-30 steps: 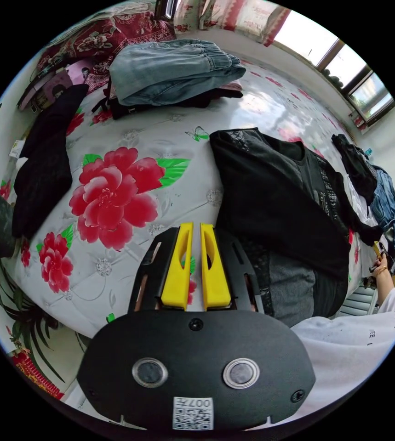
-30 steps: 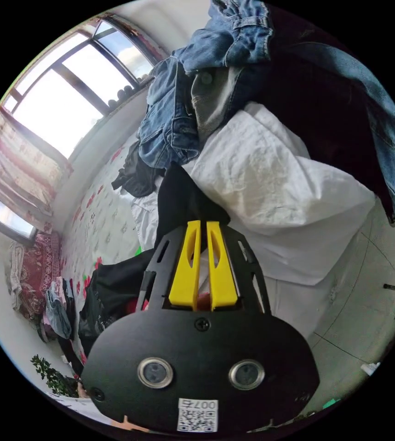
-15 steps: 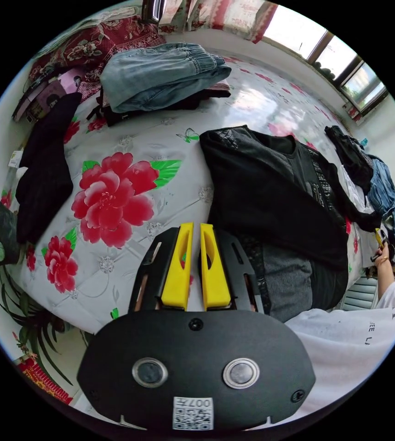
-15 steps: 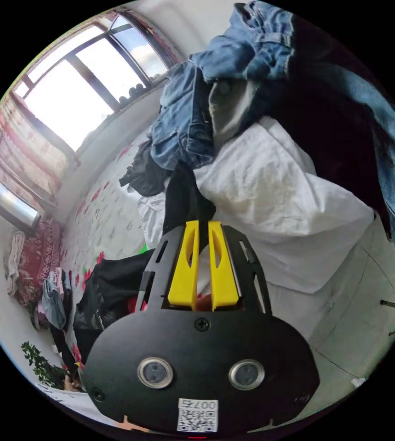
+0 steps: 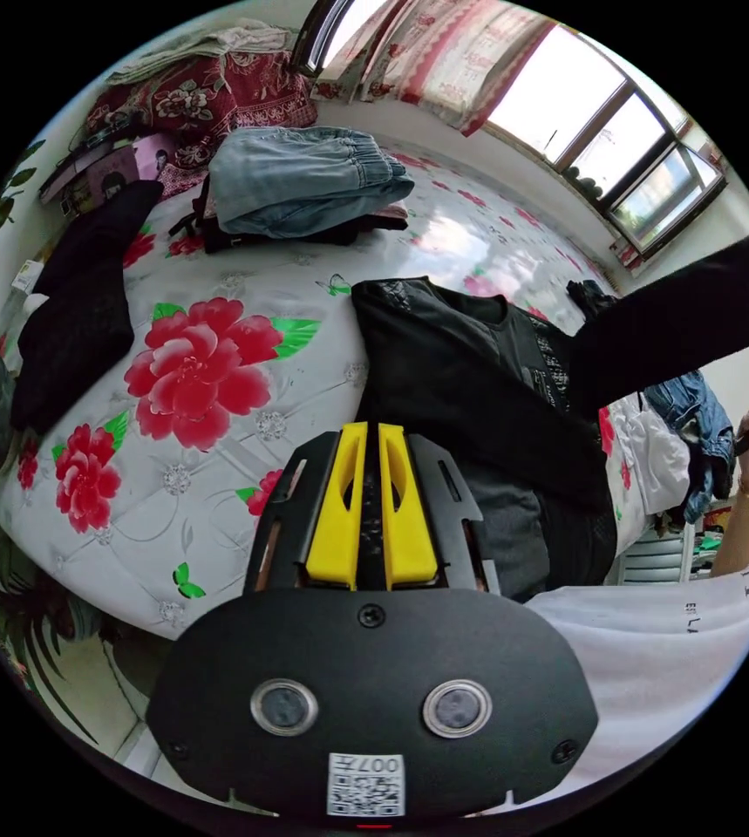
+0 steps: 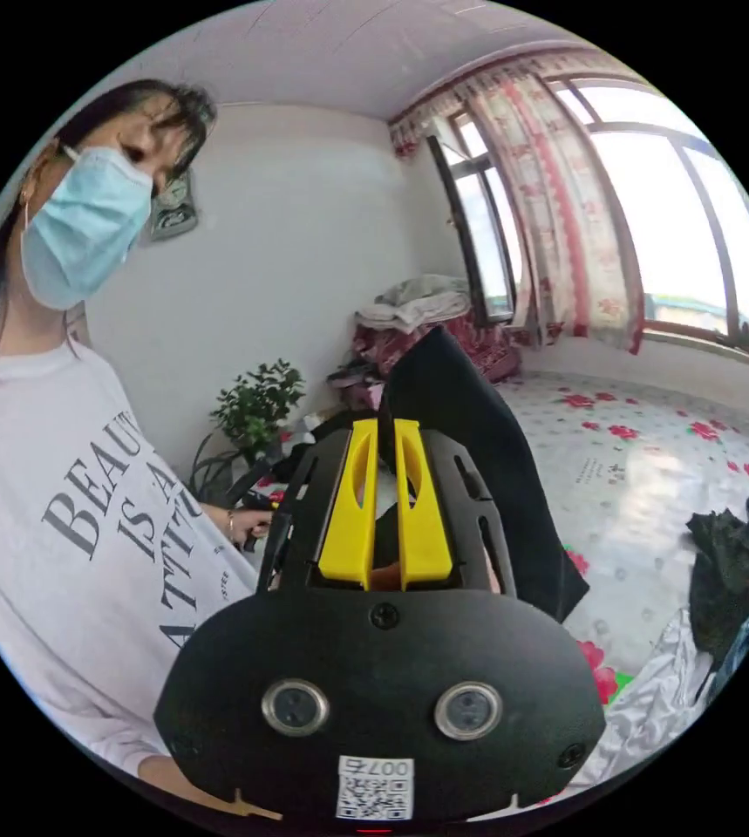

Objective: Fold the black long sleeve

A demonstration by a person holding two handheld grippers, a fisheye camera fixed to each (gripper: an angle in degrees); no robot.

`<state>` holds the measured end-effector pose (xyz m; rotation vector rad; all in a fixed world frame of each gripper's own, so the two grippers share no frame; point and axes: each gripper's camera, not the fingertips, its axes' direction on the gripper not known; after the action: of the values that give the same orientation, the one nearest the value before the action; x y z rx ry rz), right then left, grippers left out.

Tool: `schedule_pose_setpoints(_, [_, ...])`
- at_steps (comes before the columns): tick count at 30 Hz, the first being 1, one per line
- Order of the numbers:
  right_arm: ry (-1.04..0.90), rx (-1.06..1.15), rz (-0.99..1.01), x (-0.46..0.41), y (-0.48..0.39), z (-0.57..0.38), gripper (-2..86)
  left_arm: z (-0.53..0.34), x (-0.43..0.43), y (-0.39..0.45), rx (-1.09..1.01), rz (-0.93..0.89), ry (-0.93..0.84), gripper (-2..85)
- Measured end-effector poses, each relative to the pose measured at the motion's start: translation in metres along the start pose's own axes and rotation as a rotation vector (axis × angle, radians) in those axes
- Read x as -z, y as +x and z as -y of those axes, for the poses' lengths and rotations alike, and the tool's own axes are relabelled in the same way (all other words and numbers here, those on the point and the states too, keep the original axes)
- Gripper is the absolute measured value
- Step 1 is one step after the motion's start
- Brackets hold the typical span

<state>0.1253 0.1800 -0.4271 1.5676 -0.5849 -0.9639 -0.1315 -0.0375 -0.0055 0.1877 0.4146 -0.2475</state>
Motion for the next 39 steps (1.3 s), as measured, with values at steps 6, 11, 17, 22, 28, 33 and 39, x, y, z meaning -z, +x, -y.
schedule_pose_setpoints(6, [-0.468, -0.104, 0.173, -0.243, -0.101, -0.115, 3.2, -0.04, 0.01, -0.041, 0.041, -0.001, -0.001, 1.2])
schedule_pose_setpoints(11, [-0.759, -0.24, 0.24, -0.329, -0.125, -0.204, 5.4, -0.08, 0.006, -0.073, 0.08, -0.034, -0.057, 3.6])
schedule_pose_setpoints(17, [-0.676, -0.428, -0.084, -0.25, -0.08, -0.246, 6.7, -0.125, 0.01, -0.083, 0.039, -0.022, -0.127, 5.6])
schedule_pose_setpoints(22, [-0.674, -0.551, -0.219, -0.194, -0.035, -0.282, 7.3, -0.111, 0.023, -0.042, -0.095, -0.041, -0.012, 6.1])
schedule_pose_setpoints(28, [-0.601, -0.642, -0.27, -0.163, 0.002, -0.313, 7.5, -0.057, -0.036, 0.045, -0.316, -0.079, -0.053, 6.0])
schedule_pose_setpoints(33, [-0.615, -0.658, -0.29, -0.143, 0.01, -0.344, 7.6, -0.07, -0.064, 0.062, -0.373, -0.081, -0.224, 0.8])
schedule_pose_setpoints(39, [-0.665, -0.742, -0.362, -0.091, 0.026, -0.399, 8.1, -0.129, -0.023, 0.035, -0.27, -0.023, -0.21, -0.6])
